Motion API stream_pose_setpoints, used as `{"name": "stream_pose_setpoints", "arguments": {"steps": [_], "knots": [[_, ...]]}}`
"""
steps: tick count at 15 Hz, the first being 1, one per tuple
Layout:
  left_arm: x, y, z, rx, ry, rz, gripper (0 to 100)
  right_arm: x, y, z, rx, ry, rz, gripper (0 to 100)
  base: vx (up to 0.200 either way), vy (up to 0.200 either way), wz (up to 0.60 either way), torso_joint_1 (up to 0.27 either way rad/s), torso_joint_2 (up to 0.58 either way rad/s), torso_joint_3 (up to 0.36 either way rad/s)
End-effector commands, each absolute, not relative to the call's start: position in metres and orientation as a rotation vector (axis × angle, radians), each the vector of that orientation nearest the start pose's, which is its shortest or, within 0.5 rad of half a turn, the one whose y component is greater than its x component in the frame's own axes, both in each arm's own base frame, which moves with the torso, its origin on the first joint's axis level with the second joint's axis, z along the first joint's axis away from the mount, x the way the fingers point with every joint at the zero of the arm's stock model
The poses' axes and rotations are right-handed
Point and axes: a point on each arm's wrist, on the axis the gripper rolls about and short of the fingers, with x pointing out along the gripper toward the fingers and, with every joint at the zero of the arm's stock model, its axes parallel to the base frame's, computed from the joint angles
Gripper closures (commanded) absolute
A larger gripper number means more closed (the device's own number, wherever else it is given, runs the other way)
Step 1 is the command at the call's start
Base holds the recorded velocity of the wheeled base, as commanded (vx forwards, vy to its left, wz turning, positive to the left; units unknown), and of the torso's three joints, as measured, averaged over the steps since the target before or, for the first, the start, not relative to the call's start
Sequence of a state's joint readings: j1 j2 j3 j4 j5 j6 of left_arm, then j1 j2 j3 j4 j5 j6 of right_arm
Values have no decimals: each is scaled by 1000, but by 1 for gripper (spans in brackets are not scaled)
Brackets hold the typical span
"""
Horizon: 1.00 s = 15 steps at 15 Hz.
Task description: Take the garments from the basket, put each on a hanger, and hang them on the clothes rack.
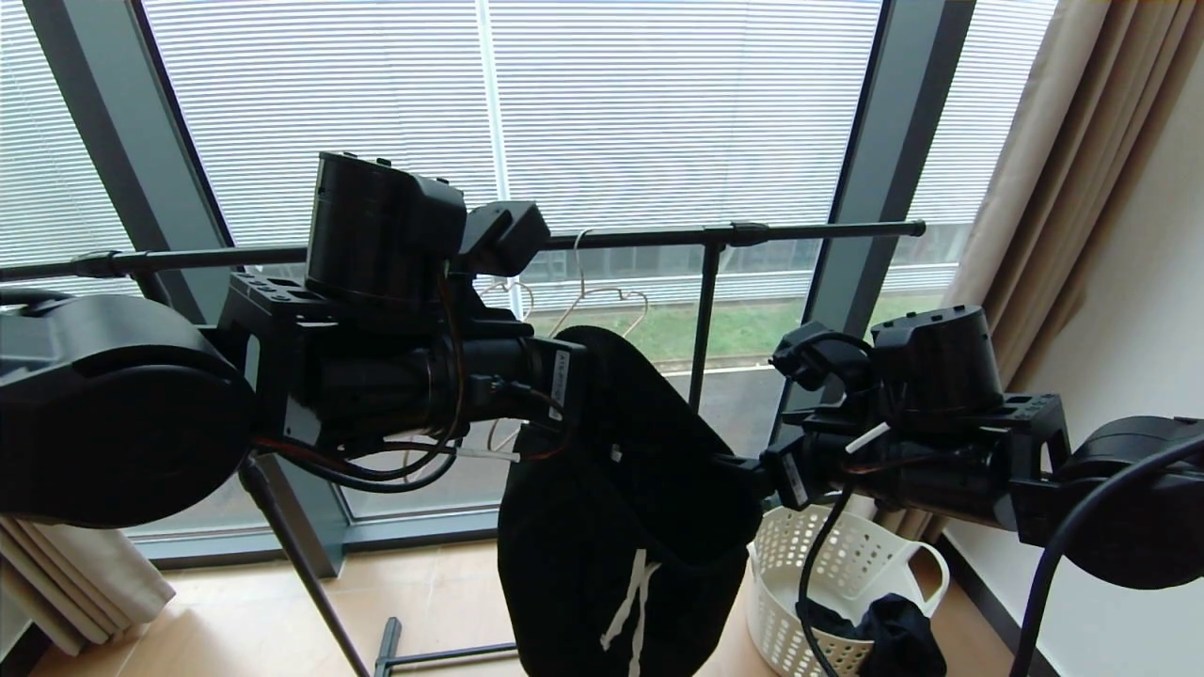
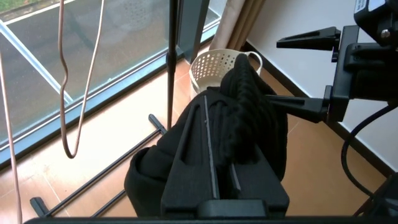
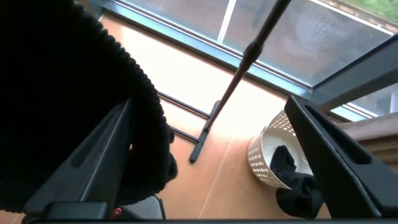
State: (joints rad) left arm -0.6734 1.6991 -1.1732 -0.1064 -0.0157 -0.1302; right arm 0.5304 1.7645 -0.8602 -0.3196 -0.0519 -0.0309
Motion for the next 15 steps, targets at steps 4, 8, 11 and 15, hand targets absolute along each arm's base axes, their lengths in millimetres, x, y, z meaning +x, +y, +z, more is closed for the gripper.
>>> {"name": "stream_pose_setpoints", "arguments": {"steps": [4,8,11,15], "knots": [[249,-200,234,15,447,-655,100,272,161,134,-191,587,524,0,0,0,0,0,0,0],[248,-201,234,16,446,-658,100,270,163,130,-179,592,580,0,0,0,0,0,0,0],[245,-200,237,14,437,-662,100,273,165,128,-176,596,587,100,0,0,0,0,0,0],[241,-196,236,16,443,-663,100,280,158,131,-157,573,560,100,0,0,0,0,0,0]]}}
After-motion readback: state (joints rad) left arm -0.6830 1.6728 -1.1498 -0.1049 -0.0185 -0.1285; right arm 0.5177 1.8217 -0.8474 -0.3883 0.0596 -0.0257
